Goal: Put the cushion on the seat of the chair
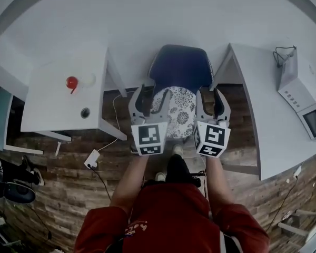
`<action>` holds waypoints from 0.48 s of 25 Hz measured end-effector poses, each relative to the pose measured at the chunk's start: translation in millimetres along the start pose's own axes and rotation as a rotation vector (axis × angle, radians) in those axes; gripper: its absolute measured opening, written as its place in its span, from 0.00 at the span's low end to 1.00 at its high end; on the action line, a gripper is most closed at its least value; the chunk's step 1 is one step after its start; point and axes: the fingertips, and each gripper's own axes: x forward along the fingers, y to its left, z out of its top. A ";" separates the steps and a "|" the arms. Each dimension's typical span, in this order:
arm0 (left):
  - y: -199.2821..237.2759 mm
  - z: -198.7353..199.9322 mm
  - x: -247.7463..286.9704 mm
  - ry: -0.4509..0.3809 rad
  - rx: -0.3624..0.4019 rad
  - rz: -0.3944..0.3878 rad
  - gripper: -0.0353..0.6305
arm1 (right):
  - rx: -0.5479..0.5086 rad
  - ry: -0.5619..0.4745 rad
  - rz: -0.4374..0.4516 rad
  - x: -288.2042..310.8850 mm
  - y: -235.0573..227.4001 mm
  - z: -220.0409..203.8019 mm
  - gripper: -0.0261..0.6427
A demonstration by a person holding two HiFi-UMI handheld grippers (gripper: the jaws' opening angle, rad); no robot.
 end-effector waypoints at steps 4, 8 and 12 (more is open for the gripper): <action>-1.7 15.5 -15.9 -0.030 0.021 -0.003 0.53 | -0.012 -0.043 0.004 -15.3 6.2 18.3 0.35; -5.2 20.9 -27.8 -0.041 0.021 -0.010 0.52 | -0.032 -0.047 0.021 -26.1 13.5 22.0 0.35; -7.6 25.6 -33.4 -0.049 0.023 -0.021 0.49 | -0.029 -0.064 0.034 -32.3 18.1 30.4 0.35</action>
